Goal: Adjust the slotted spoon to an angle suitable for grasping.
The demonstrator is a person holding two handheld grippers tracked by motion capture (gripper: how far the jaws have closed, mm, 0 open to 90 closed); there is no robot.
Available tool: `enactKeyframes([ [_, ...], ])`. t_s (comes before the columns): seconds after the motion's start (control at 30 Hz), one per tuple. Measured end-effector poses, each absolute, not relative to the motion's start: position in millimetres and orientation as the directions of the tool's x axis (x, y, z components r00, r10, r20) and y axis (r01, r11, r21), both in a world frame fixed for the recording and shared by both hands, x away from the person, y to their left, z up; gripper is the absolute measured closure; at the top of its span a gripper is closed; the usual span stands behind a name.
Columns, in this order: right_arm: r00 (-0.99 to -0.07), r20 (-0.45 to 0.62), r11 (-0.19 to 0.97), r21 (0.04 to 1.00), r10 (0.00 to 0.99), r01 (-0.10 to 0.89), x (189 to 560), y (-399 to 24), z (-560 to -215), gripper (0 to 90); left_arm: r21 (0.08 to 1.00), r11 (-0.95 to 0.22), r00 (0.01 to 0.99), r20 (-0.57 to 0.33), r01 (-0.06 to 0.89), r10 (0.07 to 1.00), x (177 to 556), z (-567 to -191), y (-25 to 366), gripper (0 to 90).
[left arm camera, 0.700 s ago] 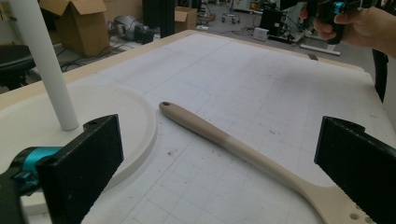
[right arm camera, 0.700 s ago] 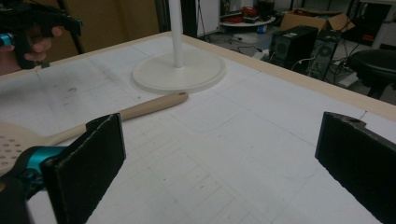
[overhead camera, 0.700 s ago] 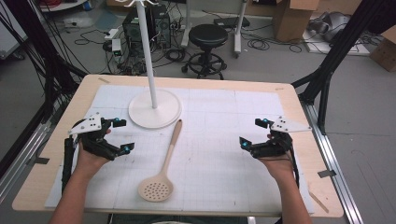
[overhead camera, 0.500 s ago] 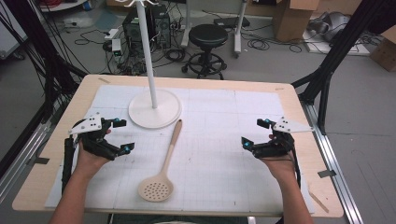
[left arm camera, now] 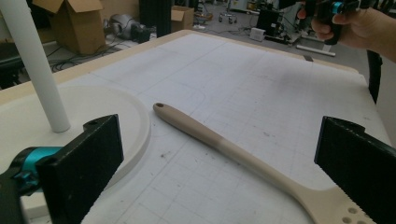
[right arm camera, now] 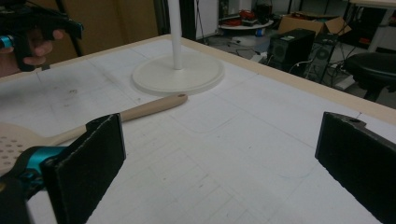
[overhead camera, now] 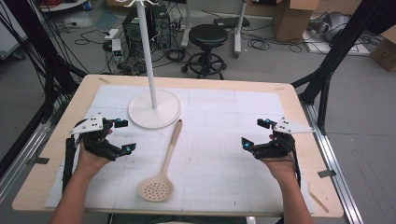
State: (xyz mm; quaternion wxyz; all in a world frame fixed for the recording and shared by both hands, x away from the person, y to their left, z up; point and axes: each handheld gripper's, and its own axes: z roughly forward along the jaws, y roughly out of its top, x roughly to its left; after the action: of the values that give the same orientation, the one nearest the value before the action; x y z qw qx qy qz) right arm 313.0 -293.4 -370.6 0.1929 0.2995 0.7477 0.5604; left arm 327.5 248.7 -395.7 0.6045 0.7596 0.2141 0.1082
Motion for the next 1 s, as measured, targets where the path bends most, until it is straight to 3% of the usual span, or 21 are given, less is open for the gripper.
enactKeyframes([
  [1.0, -0.748, 0.044, 0.229, 0.939, 0.662, 0.257, 320, -287, -377, 0.4, 0.866, -0.384, 0.874, -0.114, 0.32, 0.473, 354, -385, 161, 1.8],
])
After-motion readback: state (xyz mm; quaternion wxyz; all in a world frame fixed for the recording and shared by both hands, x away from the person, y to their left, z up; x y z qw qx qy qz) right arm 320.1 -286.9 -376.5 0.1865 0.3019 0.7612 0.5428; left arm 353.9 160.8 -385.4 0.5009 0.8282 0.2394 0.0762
